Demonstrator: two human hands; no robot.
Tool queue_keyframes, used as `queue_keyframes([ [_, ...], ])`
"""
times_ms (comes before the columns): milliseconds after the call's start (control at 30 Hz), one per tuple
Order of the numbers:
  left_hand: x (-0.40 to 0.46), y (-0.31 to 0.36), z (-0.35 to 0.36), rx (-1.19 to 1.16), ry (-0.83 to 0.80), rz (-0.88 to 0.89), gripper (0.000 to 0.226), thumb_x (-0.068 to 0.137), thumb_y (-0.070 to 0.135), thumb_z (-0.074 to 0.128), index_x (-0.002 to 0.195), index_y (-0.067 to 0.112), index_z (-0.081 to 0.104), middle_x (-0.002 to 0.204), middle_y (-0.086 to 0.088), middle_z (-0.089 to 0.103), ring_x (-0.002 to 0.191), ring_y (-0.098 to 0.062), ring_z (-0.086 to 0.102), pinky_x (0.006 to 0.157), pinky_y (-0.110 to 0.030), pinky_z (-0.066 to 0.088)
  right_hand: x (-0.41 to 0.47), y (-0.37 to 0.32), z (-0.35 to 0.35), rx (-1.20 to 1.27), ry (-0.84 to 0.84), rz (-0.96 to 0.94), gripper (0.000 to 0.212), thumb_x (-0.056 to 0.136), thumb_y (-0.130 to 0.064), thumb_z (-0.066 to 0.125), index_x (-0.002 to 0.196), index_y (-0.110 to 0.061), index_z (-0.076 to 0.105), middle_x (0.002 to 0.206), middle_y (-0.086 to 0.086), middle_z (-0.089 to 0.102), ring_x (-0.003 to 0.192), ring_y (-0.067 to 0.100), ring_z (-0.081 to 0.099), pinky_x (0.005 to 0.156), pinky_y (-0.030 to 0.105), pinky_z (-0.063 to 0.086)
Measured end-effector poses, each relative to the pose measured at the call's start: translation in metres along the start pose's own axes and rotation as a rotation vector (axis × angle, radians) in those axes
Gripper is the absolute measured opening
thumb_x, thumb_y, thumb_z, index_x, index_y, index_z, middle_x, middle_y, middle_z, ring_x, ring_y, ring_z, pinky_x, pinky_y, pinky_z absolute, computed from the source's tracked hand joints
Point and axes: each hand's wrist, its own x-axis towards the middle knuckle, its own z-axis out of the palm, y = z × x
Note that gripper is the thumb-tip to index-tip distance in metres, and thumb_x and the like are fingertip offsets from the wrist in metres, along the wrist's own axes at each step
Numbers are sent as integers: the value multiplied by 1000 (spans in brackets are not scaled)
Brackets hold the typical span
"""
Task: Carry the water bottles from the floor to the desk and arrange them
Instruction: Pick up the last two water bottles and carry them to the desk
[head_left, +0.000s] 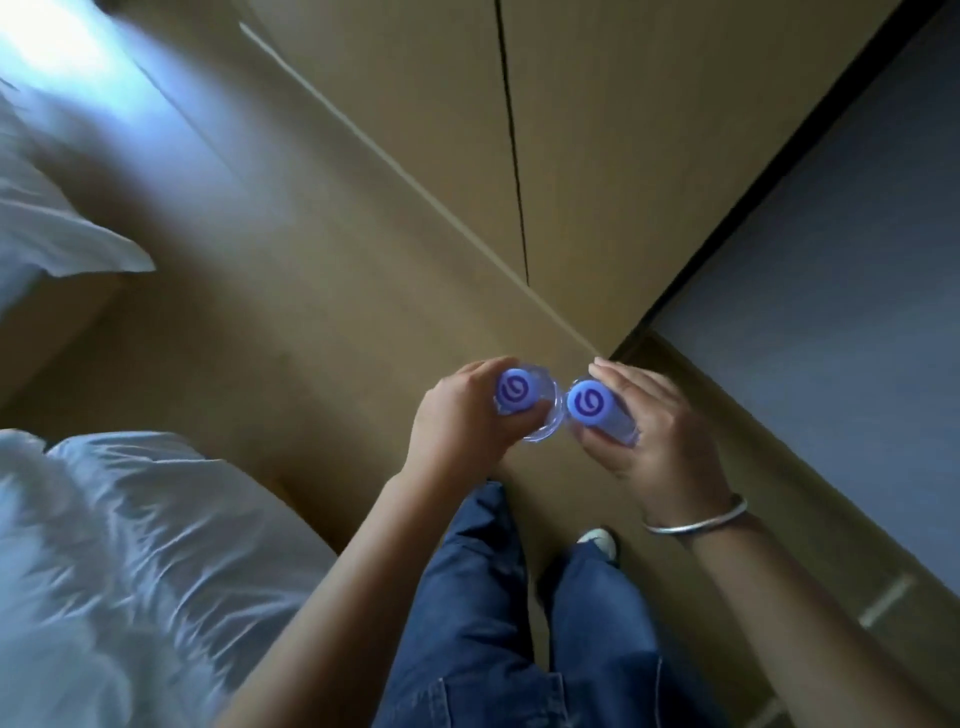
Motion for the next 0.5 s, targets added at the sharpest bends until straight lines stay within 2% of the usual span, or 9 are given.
queue_keyframes([
  [100, 4, -16, -50, -59, 114, -51, 31, 70, 32, 78, 97, 19, 70, 98, 1, 68, 86, -20, 63, 76, -31, 48, 41, -46, 14, 17, -45, -43, 40, 70, -22, 69, 102, 4, 68, 100, 17, 70, 92, 33, 66, 82, 33, 51],
  [233, 22, -46, -114, -105, 244, -102, 35, 63, 44, 66, 85, 18, 69, 89, 2, 66, 79, -16, 59, 67, -20, 37, 96, -102, 46, 27, -128, -102, 43, 74, -37, 64, 99, -1, 69, 98, 11, 70, 91, 30, 65, 82, 29, 43],
  [300, 32, -66, -146, -125, 294, -124, 34, 62, 45, 63, 83, 20, 69, 88, 4, 66, 79, -16, 60, 71, -25, 43, 122, -130, 67, 36, -123, -143, 48, 76, -44, 56, 97, -3, 69, 97, 10, 71, 89, 29, 65, 81, 27, 41],
  [400, 48, -100, -198, -146, 367, -146, 27, 63, 44, 68, 83, 26, 70, 84, 11, 63, 77, -14, 60, 71, -27, 47, 162, -174, 103, 77, -112, -176, 48, 74, -45, 53, 94, -5, 70, 96, 7, 72, 86, 26, 65, 78, 19, 38],
  [500, 69, -136, -251, -178, 440, -164, 20, 65, 31, 79, 83, 26, 72, 79, 15, 60, 74, -9, 58, 68, -15, 43, 205, -218, 143, 115, -149, -210, 47, 74, -46, 52, 94, -7, 70, 95, 5, 72, 85, 23, 64, 76, 14, 35],
])
